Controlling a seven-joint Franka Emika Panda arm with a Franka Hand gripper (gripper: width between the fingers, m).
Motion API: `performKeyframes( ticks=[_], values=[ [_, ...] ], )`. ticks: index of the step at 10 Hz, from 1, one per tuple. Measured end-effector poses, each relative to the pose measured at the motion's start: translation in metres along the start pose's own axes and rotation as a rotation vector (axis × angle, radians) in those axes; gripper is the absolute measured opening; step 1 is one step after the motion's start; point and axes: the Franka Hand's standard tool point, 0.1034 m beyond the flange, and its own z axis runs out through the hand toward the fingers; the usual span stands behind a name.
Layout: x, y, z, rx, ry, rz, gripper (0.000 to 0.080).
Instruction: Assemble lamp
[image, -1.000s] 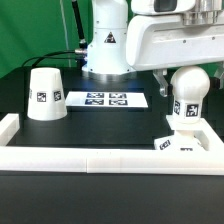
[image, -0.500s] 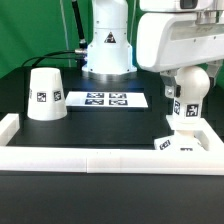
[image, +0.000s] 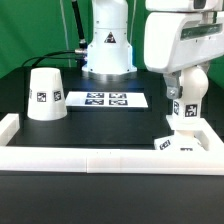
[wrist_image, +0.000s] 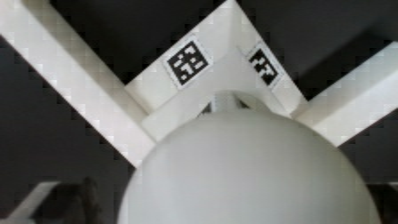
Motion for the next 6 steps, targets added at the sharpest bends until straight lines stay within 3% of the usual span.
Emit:
performKeyframes(
  ticks=[1, 4, 6],
  values=[
    [0.0, 0.0, 0.0, 0.0, 0.0, 0.014, 0.0577],
    [0.0001, -0.0002, 0.0001, 0.001, 0.001, 0.072, 0.0577],
    [-0.0001, -0.0007, 0.0004, 0.004, 0.004, 0.258, 0.0577]
  ],
)
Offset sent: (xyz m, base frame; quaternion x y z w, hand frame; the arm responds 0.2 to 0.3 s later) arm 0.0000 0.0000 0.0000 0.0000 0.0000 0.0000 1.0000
